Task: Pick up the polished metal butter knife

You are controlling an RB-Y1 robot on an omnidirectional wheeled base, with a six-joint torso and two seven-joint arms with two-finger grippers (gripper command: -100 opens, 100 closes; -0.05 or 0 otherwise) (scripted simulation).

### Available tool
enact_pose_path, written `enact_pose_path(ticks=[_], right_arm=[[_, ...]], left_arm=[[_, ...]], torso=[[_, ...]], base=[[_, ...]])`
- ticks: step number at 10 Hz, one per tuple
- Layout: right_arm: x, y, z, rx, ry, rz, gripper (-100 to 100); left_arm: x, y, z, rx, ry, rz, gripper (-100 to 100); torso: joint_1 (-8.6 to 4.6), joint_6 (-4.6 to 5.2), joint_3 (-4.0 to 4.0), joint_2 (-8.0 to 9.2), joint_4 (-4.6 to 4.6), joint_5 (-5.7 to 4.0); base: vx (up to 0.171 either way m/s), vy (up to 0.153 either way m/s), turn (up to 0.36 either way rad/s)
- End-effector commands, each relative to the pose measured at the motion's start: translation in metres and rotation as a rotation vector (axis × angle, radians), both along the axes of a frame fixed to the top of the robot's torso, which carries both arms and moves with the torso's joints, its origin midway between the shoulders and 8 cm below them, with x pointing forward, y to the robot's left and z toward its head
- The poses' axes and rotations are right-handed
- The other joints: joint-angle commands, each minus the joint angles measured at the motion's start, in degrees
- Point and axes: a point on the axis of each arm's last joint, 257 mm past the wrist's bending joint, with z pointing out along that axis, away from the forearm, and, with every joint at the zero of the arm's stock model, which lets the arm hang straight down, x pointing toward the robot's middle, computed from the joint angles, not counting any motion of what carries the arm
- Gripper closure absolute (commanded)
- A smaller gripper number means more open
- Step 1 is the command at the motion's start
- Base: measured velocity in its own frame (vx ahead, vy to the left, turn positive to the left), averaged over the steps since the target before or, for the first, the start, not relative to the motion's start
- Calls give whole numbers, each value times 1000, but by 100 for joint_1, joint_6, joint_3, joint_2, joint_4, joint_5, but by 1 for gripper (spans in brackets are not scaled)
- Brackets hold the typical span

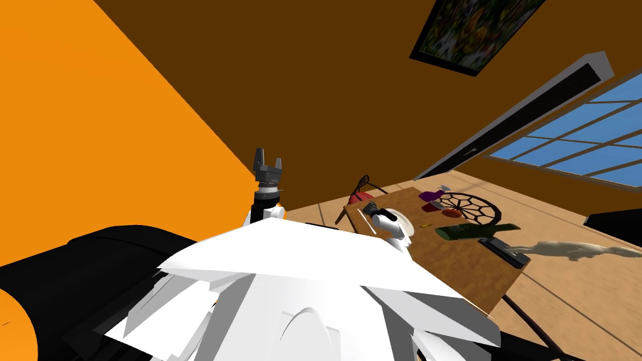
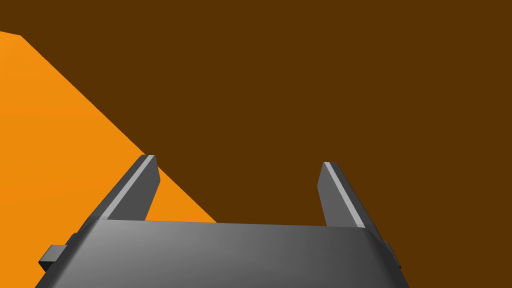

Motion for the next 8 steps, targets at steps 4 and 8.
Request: enact_pose_path(ticks=[4,8], right_arm=[[-26,-19,-40,75,161,-73,-100],[-52,-30,-67,131,294,-133,-100]], left_arm=[[0,0,0,0,0,0,0],[0,0,0,0,0,0,0]], torso=[[-5,1,0,0,0,0],[-2,0,-2,-4,-1,0]], base=[[41,16,-9],[40,20,-10]])
